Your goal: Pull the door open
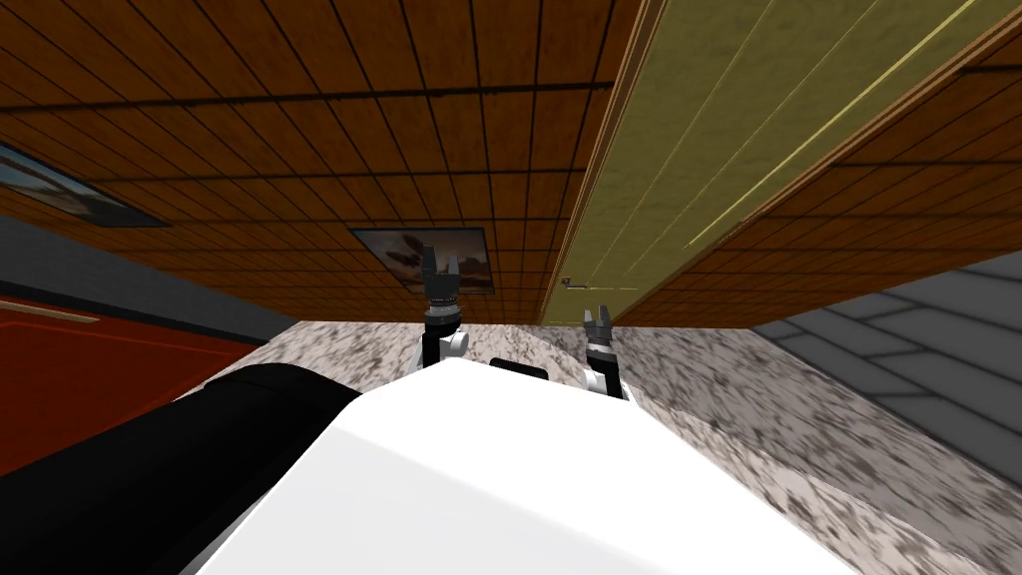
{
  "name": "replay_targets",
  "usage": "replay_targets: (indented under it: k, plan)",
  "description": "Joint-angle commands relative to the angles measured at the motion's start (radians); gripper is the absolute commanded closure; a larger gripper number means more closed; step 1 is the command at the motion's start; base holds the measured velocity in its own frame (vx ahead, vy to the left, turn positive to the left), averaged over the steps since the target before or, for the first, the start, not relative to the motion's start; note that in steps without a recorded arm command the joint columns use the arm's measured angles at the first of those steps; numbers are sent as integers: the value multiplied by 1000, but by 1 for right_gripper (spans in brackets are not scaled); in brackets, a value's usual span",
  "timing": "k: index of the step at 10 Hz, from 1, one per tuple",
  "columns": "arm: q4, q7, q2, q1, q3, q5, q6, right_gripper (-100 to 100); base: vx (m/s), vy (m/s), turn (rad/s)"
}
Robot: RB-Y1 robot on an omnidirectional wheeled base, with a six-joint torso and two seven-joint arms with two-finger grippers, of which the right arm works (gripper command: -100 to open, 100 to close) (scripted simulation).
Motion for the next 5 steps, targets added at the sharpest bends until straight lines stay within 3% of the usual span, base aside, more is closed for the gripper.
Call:
replay_targets:
  k: [1,4,5]
  plan:
    - [50,-12,-14,-20,0,-5,-13,-100,71,-46,144]
    - [121,-19,-23,-34,1,-8,-22,-100,52,-34,56]
    - [164,-27,-31,-47,1,-11,-32,-100,47,-30,96]
